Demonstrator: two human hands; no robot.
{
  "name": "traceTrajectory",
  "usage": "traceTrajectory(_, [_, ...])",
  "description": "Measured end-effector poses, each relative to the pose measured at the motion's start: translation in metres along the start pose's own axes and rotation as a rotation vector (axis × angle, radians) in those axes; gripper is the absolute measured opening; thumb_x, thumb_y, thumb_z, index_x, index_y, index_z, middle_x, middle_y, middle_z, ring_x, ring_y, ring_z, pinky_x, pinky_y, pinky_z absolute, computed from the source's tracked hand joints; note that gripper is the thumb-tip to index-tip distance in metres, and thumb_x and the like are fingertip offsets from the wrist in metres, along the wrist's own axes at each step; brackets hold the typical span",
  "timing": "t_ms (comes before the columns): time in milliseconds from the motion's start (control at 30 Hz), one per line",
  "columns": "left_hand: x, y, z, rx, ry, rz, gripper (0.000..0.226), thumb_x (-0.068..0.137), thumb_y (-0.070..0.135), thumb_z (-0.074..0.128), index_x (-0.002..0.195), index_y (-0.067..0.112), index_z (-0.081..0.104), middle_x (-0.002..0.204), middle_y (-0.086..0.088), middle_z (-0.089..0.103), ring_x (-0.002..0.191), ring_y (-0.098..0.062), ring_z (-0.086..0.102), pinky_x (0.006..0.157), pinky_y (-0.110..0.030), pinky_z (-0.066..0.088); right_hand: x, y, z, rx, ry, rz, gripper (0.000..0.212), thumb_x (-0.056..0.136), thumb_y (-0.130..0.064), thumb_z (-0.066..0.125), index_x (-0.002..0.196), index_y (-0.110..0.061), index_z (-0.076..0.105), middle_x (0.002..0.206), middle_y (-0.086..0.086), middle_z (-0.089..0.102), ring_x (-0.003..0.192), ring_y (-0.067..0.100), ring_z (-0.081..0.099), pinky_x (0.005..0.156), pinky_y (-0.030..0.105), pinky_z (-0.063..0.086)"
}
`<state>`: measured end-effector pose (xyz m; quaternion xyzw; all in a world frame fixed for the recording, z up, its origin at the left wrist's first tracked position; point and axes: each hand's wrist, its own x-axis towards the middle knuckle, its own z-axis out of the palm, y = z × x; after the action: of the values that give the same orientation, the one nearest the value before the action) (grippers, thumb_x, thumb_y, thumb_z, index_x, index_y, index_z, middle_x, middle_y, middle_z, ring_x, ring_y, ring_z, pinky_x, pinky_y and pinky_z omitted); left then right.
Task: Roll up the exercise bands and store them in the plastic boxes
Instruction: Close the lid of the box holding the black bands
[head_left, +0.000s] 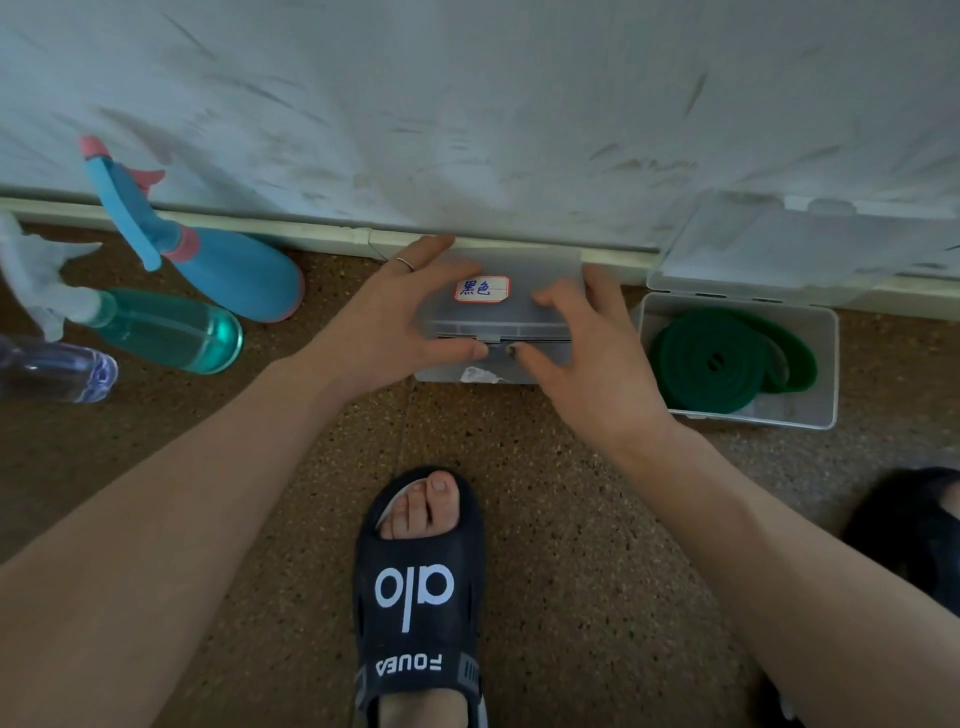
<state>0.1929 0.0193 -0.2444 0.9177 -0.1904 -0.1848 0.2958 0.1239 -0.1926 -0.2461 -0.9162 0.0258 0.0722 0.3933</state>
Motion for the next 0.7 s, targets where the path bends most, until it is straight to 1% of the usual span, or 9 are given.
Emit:
traceTrajectory(67, [-0.003, -0.003, 0.002, 0.026, 0.033, 0.054, 0.069, 0.082, 0.032, 0.083, 0.143, 0.023, 0.055, 0.165, -0.007, 0.029, 0.153, -0.02, 0.023, 0.123, -0.032, 0.022, 0.0, -0.002, 0.002, -0.018, 0.012, 0.013, 0.035, 0.093, -0.025, 0.071, 0.124, -0.018, 0.055, 0.144, 0.008, 0.036, 0.125, 0.024, 0.044, 0.09, 0.025, 0.039])
traceTrajectory(100, [-0.004, -0.005, 0.004, 0.055, 0.042, 0.08, 0.066, 0.084, 0.032, 0.081, 0.144, 0.021, 0.055, 0.164, -0.008, 0.031, 0.153, -0.024, 0.025, 0.124, -0.036, 0.023, 0.0, -0.003, 0.003, -0.029, 0.018, 0.023, 0.035, 0.094, -0.025, 0.071, 0.124, -0.017, 0.055, 0.145, 0.009, 0.036, 0.125, 0.025, 0.044, 0.089, 0.024, 0.037])
traceTrajectory(200, [-0.005, -0.01, 0.006, 0.187, 0.041, 0.164, 0.065, 0.09, 0.043, 0.071, 0.145, 0.014, 0.054, 0.158, -0.013, 0.041, 0.15, -0.034, 0.03, 0.123, -0.048, 0.028, 0.0, -0.004, 0.005, -0.041, 0.029, 0.027, 0.033, 0.094, -0.024, 0.07, 0.123, -0.016, 0.055, 0.143, 0.011, 0.037, 0.124, 0.028, 0.046, 0.088, 0.024, 0.036])
traceTrajectory(267, [-0.005, -0.012, 0.008, 0.295, 0.056, 0.23, 0.068, 0.093, 0.051, 0.058, 0.146, 0.009, 0.053, 0.155, -0.017, 0.045, 0.147, -0.039, 0.035, 0.12, -0.053, 0.033, 0.0, -0.004, 0.005, -0.047, 0.031, 0.013, 0.032, 0.095, -0.024, 0.07, 0.122, -0.017, 0.054, 0.143, 0.012, 0.037, 0.125, 0.03, 0.047, 0.09, 0.027, 0.04])
traceTrajectory(333, [-0.007, -0.012, 0.011, 0.416, 0.092, 0.286, 0.068, 0.096, 0.052, 0.047, 0.145, 0.005, 0.051, 0.153, -0.02, 0.047, 0.145, -0.041, 0.039, 0.112, -0.058, 0.043, -0.001, -0.004, 0.006, -0.065, 0.02, 0.002, 0.031, 0.096, -0.027, 0.068, 0.121, -0.018, 0.053, 0.148, 0.015, 0.035, 0.13, 0.033, 0.045, 0.095, 0.036, 0.047])
traceTrajectory(400, [-0.008, -0.012, 0.016, 0.517, 0.132, 0.315, 0.068, 0.097, 0.05, 0.043, 0.143, 0.001, 0.052, 0.151, -0.022, 0.049, 0.142, -0.042, 0.043, 0.103, -0.059, 0.051, -0.002, -0.003, 0.007, -0.118, -0.002, -0.005, 0.032, 0.098, -0.03, 0.066, 0.125, -0.018, 0.052, 0.156, 0.019, 0.03, 0.14, 0.037, 0.04, 0.104, 0.045, 0.048])
traceTrajectory(500, [-0.008, -0.012, 0.017, 0.606, 0.169, 0.339, 0.067, 0.098, 0.05, 0.041, 0.142, 0.0, 0.053, 0.148, -0.022, 0.052, 0.139, -0.041, 0.048, 0.095, -0.057, 0.056, -0.001, 0.0, 0.006, -0.235, -0.039, -0.042, 0.037, 0.101, -0.031, 0.062, 0.132, -0.013, 0.053, 0.166, 0.023, 0.019, 0.152, 0.04, 0.023, 0.115, 0.048, 0.036])
traceTrajectory(567, [-0.006, -0.013, 0.014, 0.647, 0.188, 0.363, 0.065, 0.099, 0.05, 0.041, 0.14, 0.001, 0.056, 0.146, -0.02, 0.056, 0.136, -0.039, 0.052, 0.091, -0.055, 0.059, 0.001, 0.0, 0.007, -0.285, -0.051, -0.077, 0.038, 0.102, -0.031, 0.06, 0.134, -0.011, 0.053, 0.166, 0.022, 0.022, 0.154, 0.042, 0.019, 0.119, 0.049, 0.03])
traceTrajectory(700, [-0.004, -0.016, 0.012, 0.692, 0.224, 0.392, 0.06, 0.1, 0.049, 0.044, 0.139, 0.005, 0.058, 0.144, -0.016, 0.059, 0.134, -0.035, 0.056, 0.089, -0.052, 0.06, 0.002, 0.003, 0.009, -0.308, -0.04, -0.108, 0.037, 0.101, -0.028, 0.061, 0.132, -0.009, 0.054, 0.161, 0.022, 0.034, 0.151, 0.047, 0.022, 0.119, 0.053, 0.03])
